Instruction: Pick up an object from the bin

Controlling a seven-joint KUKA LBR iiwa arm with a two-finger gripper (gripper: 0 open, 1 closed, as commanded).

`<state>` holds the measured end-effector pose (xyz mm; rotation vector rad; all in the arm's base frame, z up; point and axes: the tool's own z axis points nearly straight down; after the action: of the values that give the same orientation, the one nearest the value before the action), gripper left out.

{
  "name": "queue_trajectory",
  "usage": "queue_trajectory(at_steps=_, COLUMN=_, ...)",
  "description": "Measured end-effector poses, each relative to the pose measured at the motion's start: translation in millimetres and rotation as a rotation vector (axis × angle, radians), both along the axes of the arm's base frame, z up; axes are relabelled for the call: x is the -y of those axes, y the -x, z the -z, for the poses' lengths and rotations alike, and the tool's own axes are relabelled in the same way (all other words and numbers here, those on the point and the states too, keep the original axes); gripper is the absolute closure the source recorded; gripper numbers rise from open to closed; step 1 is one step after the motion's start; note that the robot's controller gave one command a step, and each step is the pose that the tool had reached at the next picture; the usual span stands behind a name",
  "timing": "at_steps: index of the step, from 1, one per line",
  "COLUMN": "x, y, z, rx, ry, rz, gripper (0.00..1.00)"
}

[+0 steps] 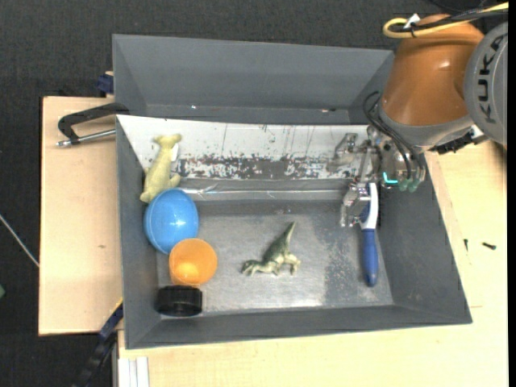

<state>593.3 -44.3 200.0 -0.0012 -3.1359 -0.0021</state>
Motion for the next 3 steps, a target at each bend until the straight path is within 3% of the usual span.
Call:
queue_trajectory(at_steps=1, x=-92.5, y=38.3, z=116.5, rx=0.017, ry=0.001, rz=-0.182, gripper=0.0)
queue_trajectory(at_steps=2, x=-101.1, y=60.2, z=98.8, rx=0.008, ry=-0.002, rz=-0.664, gripper=0.0)
queue_trajectory(at_steps=3, x=-64.9, y=90.9, z=78.4, rx=0.006, ry=0.0, rz=-0.914, gripper=0.0)
